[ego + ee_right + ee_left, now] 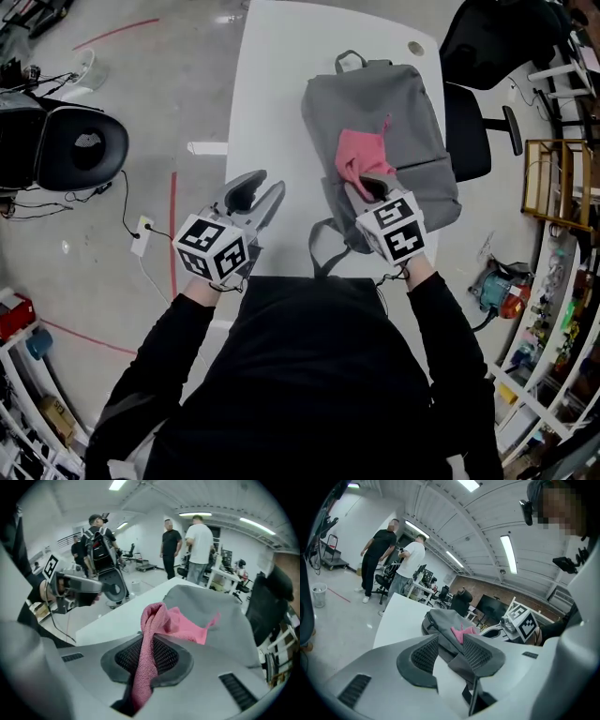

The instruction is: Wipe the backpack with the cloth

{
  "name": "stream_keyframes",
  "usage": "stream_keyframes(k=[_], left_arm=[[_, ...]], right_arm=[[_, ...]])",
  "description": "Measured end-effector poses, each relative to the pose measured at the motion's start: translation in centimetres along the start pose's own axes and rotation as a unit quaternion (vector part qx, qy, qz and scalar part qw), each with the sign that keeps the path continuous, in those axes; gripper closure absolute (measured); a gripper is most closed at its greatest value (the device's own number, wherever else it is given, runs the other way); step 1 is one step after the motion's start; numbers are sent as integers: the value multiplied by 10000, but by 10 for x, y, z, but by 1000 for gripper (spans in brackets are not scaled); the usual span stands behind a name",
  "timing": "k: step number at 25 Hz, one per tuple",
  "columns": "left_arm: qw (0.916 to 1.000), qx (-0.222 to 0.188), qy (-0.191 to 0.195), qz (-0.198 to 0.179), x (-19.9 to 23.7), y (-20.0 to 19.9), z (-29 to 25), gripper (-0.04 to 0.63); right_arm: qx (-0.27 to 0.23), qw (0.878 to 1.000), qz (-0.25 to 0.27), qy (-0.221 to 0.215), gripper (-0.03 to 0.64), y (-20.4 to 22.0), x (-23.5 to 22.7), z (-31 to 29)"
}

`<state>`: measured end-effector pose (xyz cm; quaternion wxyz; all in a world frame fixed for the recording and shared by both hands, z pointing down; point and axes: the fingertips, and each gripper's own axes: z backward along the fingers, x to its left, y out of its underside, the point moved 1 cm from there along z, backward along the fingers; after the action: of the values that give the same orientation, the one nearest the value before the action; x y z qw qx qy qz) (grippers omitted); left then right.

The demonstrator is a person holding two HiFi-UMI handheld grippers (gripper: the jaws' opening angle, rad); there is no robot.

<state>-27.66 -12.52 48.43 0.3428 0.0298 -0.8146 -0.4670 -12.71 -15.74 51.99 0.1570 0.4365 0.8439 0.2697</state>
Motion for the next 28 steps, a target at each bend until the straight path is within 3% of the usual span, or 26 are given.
stream_keyframes(k=[4,7,9,13,18,20,24,26,28], left_arm=[[9997,-77,-152,-174,-5,-3,1,419],[9991,-140,-326,-250,-9,-11,-2,419],[9988,-114,-356,-304,-16,-14,-10,419],[9987,6,-300,-413,-35,-13,-30,419],[9987,140,-271,-397,-43,-7,-54,419],[9978,169,-393,-510,-34,-13,-66,417],[9913,98,-743,-1080,5,-57,-103,408],[9878,213,-767,-1338,22,-80,-130,368],[9813,526,-711,-1710,34,-92,-164,337]], right_arm=[[-61,9936,557,-978,561,-18,68,-15],[-527,9870,367,-1476,561,-37,83,-6],[-833,9862,-65,-1431,561,-40,60,0],[-973,9855,-1197,-706,561,-10,-35,17],[-815,9820,-1620,528,561,41,-148,62],[-807,9786,-1621,974,561,49,-182,84],[-929,9677,-1379,1897,561,46,-233,130],[-1157,9617,-1204,2173,561,35,-241,148],[-1385,9605,-1059,2170,561,23,-233,152]])
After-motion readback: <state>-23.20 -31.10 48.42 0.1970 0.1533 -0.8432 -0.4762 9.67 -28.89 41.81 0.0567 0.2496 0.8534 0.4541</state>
